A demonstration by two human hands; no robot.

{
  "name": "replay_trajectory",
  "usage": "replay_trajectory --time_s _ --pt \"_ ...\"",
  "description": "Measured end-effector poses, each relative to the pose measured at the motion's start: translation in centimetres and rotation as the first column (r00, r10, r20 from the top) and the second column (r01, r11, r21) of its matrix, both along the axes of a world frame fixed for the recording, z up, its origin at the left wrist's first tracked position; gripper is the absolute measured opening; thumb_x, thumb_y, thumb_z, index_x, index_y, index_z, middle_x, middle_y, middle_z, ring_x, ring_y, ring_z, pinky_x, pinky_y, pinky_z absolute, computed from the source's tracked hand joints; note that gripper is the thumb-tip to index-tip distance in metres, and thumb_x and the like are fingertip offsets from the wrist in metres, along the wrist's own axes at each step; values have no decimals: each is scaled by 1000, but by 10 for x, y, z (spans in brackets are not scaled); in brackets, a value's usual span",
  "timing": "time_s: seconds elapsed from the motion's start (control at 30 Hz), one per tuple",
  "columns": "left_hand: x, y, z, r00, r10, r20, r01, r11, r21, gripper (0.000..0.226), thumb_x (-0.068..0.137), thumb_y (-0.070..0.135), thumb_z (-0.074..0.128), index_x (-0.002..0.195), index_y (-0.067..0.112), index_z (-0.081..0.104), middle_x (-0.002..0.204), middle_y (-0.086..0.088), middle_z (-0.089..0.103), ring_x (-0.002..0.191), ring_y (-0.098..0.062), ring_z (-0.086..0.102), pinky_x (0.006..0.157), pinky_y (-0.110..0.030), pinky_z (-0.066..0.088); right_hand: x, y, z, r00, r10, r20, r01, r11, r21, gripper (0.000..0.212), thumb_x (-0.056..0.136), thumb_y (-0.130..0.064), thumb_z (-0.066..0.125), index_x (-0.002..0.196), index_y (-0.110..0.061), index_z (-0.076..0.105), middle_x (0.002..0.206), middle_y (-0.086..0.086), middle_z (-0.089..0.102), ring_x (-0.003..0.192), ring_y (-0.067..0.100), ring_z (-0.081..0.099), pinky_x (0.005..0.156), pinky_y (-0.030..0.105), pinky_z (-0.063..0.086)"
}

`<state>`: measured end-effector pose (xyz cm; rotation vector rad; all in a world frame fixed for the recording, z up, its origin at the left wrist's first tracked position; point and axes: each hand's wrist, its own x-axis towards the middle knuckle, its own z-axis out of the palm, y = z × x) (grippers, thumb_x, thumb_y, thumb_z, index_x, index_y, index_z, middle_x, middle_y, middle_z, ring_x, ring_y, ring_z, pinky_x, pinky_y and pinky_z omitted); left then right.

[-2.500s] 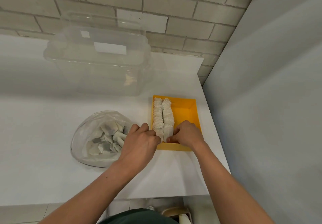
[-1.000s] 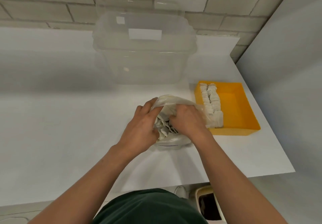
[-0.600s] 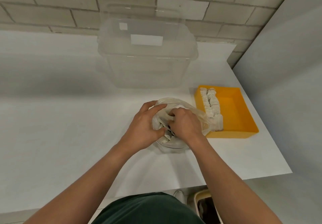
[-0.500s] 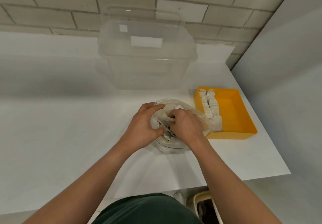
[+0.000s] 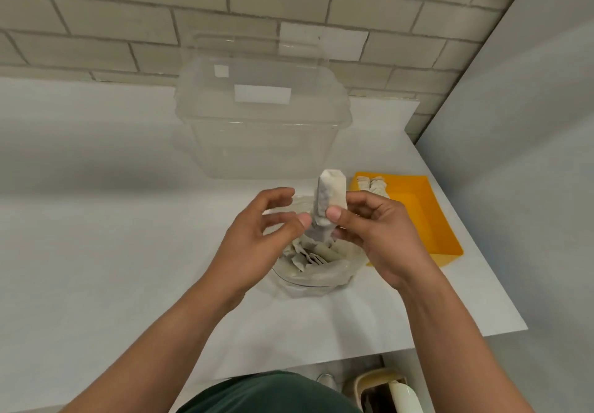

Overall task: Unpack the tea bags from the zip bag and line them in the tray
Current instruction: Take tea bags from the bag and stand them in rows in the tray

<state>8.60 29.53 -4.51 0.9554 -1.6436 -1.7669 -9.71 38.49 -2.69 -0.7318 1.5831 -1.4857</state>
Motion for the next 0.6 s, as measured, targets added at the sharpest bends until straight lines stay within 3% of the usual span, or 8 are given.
replay_trajectory --time_s 0.07,0.17,0.27,0.37,0.5,0.6 --pt "-4 -2 3 988 -148 -40 152 981 122 66 79 47 81 140 39 56 138 13 62 119 -10 68 104 -41 54 1 -1 3 997 34 75 -32 999 -30 30 79 -13 81 108 -6 75 107 16 77 98 27 75 82 36 60" --pt "-13 0 6 946 -287 -151 314 925 211 47 97 22 73 141 27 58 136 -1 67 122 -19 69 102 -39 56 3 -4 4 995 60 78 -57 997 -47 30 80 -13 80 108 -5 75 104 15 78 97 31 76 81 36 61" --pt "-22 3 5 957 -214 -195 260 931 257 30 104 17 59 133 17 65 127 -7 73 118 -24 71 97 -33 58 4 -6 2 999 51 -18 -52 998 -27 20 85 -11 80 105 -7 77 97 12 79 88 30 77 74 35 61" --pt "-26 6 2 973 -147 -175 194 937 290 27 105 16 58 130 14 67 121 -8 76 111 -27 74 90 -29 61 -2 -5 -3 979 73 -190 -64 996 55 15 86 -21 82 101 -17 80 93 4 79 88 25 75 80 41 62" --pt "-30 9 -3 989 -85 -121 115 958 264 20 103 12 61 121 13 70 113 -11 76 98 -29 78 80 -30 62 -15 -6 1 949 101 -299 -78 993 87 29 84 -35 83 112 -37 75 109 -9 74 93 20 71 80 37 63" --pt "-34 10 -2 990 -80 -116 105 967 231 19 102 11 63 119 14 72 114 -14 74 96 -31 77 81 -34 62 -21 -10 8 947 113 -302 -107 994 36 23 89 -29 79 112 -30 75 104 -10 75 86 16 73 71 28 62"
